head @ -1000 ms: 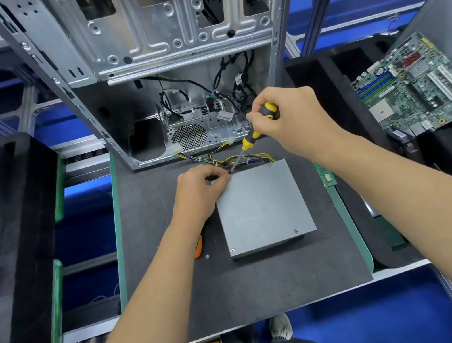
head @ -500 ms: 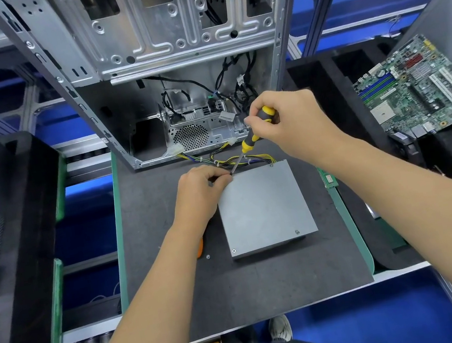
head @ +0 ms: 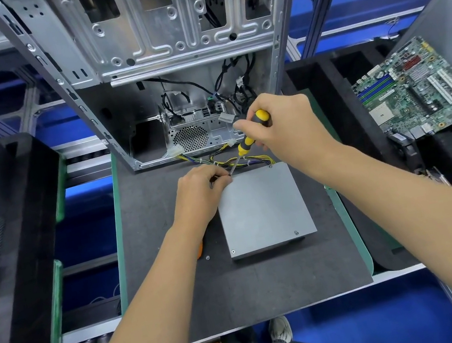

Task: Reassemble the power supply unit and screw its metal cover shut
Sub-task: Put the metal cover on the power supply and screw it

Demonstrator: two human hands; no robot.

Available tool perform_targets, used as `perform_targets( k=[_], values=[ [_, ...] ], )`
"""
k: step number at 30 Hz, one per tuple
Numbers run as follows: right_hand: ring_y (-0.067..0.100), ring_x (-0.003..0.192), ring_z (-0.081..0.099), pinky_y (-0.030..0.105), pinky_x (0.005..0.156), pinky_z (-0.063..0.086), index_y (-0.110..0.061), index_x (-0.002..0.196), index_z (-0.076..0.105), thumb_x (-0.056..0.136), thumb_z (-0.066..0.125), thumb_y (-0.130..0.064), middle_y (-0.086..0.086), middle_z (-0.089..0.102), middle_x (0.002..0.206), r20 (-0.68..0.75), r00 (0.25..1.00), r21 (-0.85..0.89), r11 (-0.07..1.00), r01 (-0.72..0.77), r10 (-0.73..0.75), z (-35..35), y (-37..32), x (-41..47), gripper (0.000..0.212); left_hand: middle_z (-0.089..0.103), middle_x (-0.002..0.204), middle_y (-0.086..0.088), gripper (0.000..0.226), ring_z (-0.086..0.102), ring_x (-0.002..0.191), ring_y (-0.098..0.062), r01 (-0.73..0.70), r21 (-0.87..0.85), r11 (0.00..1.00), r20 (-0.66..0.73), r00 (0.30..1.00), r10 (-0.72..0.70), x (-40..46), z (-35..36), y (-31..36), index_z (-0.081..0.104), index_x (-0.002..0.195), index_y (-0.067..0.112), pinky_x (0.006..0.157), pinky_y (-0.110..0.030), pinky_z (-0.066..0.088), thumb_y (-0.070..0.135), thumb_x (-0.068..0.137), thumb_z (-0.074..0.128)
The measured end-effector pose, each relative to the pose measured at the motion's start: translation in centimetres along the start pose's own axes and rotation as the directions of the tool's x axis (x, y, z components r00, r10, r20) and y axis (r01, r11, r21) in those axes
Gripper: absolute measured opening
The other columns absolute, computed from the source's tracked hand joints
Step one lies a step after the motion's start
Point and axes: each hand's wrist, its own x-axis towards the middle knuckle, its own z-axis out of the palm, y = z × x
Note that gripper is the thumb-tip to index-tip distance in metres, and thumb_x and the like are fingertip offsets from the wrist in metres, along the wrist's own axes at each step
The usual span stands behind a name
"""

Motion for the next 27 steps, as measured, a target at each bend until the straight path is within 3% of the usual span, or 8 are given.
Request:
perform_targets(
  k=[5,11,14,16,18,21,23,27],
  values=[
    [0.019,0.086,0.057,0.040,0.084,0.049,-0.012,0.097,0.067,0.092,0.066,-0.035,-0.001,0.061,0.087,0.178,0.977,-0.137,0.981,0.140,-0.115,-0.6,-1.4,0.6,0.024,0.072,0.089,0.003,0.006,0.062,0.088,-0.018,-0.029,0.037,0.999,0.007,1.000,0.029,0.1,-0.2,0.2,0.076,0.090,0.014,0.082,-0.042,0.051,0.019,0.087,0.075],
    [0.026,0.103,0.053,0.041,0.085,0.047,-0.020,0.119,0.057,0.097,0.048,-0.019,0.002,0.051,0.113,0.478,0.872,-0.251,0.934,0.253,-0.107,-0.8,-3.5,1.8,0.024,0.073,0.094,0.002,0.008,0.062,0.095,-0.021,-0.018,0.052,0.998,0.019,1.000,0.017,-0.3,-0.2,0.3,0.075,0.094,0.013,0.088,-0.047,0.049,0.019,0.090,0.072],
    [0.031,0.084,0.050,0.036,0.067,0.040,-0.014,0.099,0.056,0.099,0.052,-0.034,0.008,0.050,0.091,0.468,0.880,-0.399,0.868,0.295,-0.084,-0.8,-4.1,2.7,0.020,0.072,0.098,0.002,0.011,0.061,0.099,-0.021,0.013,0.041,0.999,0.036,0.999,-0.014,-0.4,-0.2,0.3,0.075,0.098,0.013,0.091,-0.047,0.048,0.020,0.092,0.070],
    [0.030,0.076,0.041,0.034,0.063,0.031,-0.013,0.075,0.044,0.099,0.049,-0.048,0.003,0.034,0.071,0.431,0.900,-0.475,0.832,0.287,-0.064,-0.6,-4.6,2.9,0.043,0.072,0.101,0.003,0.012,0.060,0.102,-0.021,0.028,0.040,0.999,0.059,0.998,-0.030,-0.4,-0.2,0.3,0.074,0.101,0.014,0.093,-0.047,0.047,0.021,0.093,0.069],
    [0.027,0.076,0.038,0.035,0.062,0.029,-0.016,0.065,0.032,0.099,0.040,-0.058,0.000,0.026,0.066,0.382,0.921,-0.556,0.779,0.289,-0.069,-0.1,-4.8,2.8,0.055,0.071,0.102,0.003,0.016,0.060,0.104,-0.021,0.037,0.036,0.999,0.077,0.996,-0.040,-0.4,-0.3,0.4,0.075,0.102,0.014,0.095,-0.046,0.046,0.024,0.090,0.072],
    [0.026,0.077,0.042,0.035,0.062,0.029,-0.018,0.071,0.040,0.100,0.032,-0.061,0.001,0.033,0.068,0.348,0.935,-0.626,0.727,0.284,-0.066,0.4,-5.3,3.0,0.053,0.066,0.096,0.016,0.035,0.058,0.100,-0.006,0.062,-0.087,0.994,0.021,0.998,-0.060,-0.4,-0.7,1.7,0.070,0.108,0.020,0.092,-0.024,0.045,0.029,0.077,0.084],
    [0.028,0.078,0.048,0.035,0.064,0.031,-0.019,0.075,0.047,0.099,0.029,-0.065,0.003,0.042,0.072,0.339,0.938,-0.645,0.707,0.290,-0.075,0.6,-5.9,3.1,0.055,0.063,0.085,0.020,0.042,0.056,0.088,0.008,0.081,-0.274,0.958,-0.078,0.991,-0.106,0.1,-1.3,3.6,0.064,0.101,0.030,0.077,-0.007,0.041,0.029,0.066,0.088],
    [0.029,0.078,0.042,0.038,0.067,0.033,-0.027,0.077,0.035,0.099,0.030,-0.063,0.006,0.044,0.083,0.402,0.915,-0.645,0.702,0.301,-0.023,0.5,-6.4,3.2,0.042,0.060,0.069,0.014,0.030,0.058,0.069,0.004,0.023,-0.371,0.928,-0.240,0.963,-0.120,1.0,-2.2,6.1,0.054,0.076,0.037,0.058,-0.012,0.044,0.018,0.069,0.076]
  ],
)
